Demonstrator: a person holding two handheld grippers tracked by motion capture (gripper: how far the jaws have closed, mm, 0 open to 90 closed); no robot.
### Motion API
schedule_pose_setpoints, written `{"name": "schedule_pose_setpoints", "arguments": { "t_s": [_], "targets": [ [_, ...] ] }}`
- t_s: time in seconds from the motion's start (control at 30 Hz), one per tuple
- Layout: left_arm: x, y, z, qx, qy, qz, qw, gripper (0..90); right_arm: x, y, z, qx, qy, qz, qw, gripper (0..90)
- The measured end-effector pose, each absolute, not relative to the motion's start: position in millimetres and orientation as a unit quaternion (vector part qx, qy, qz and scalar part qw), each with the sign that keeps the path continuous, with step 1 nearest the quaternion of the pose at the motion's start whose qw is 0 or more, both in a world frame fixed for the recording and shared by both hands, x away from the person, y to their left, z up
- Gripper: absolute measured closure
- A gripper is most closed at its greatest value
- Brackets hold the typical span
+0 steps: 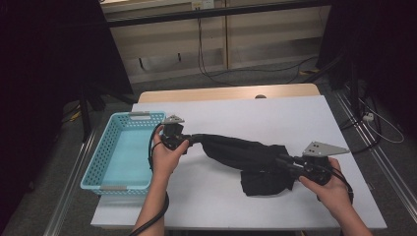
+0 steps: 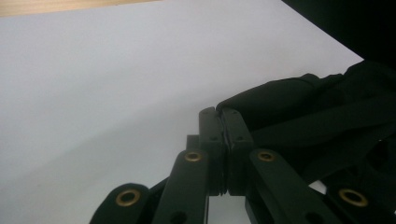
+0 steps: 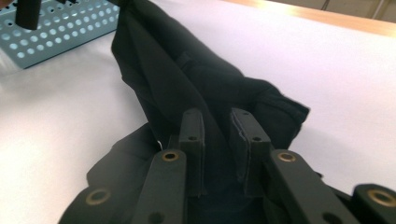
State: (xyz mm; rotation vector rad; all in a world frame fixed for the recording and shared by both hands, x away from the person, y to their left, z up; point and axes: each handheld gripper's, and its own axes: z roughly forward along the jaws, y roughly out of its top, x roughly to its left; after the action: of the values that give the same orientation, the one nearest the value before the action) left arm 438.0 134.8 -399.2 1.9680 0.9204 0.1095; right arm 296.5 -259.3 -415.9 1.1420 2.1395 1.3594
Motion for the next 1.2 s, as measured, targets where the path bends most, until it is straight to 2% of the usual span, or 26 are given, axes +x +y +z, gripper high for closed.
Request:
{"name": "schedule_pose_setpoints", "arguments": {
  "t_s": [0.17,0.53,0.83,0.93,1.0,1.07,1.13,1.2],
  "targets": [
    [440,141,-402,0.8,0.384,0.05,0.459,89.0,294,-261,-411,0.412,0.744,0.492,0.186,65.0],
    [440,150,-406,0.798,0.397,0.062,0.449,88.9,291,-253,-414,0.398,0.76,0.484,0.171,64.6],
    [437,157,-403,0.792,0.397,0.066,0.46,88.9,295,-248,-427,0.426,0.764,0.451,0.177,45.5],
    [436,155,-405,0.795,0.396,0.062,0.455,88.9,298,-244,-434,0.435,0.768,0.438,0.168,44.1],
    [435,155,-406,0.796,0.395,0.06,0.454,88.9,301,-241,-442,0.438,0.779,0.417,0.167,44.9],
    [434,155,-407,0.797,0.394,0.061,0.453,88.9,305,-237,-448,0.434,0.789,0.402,0.167,50.6],
    [433,154,-407,0.799,0.393,0.059,0.451,88.9,308,-236,-451,0.432,0.792,0.399,0.165,58.6],
    [433,154,-408,0.8,0.393,0.059,0.45,88.9,311,-236,-450,0.431,0.792,0.402,0.16,73.2]
  ]
}}
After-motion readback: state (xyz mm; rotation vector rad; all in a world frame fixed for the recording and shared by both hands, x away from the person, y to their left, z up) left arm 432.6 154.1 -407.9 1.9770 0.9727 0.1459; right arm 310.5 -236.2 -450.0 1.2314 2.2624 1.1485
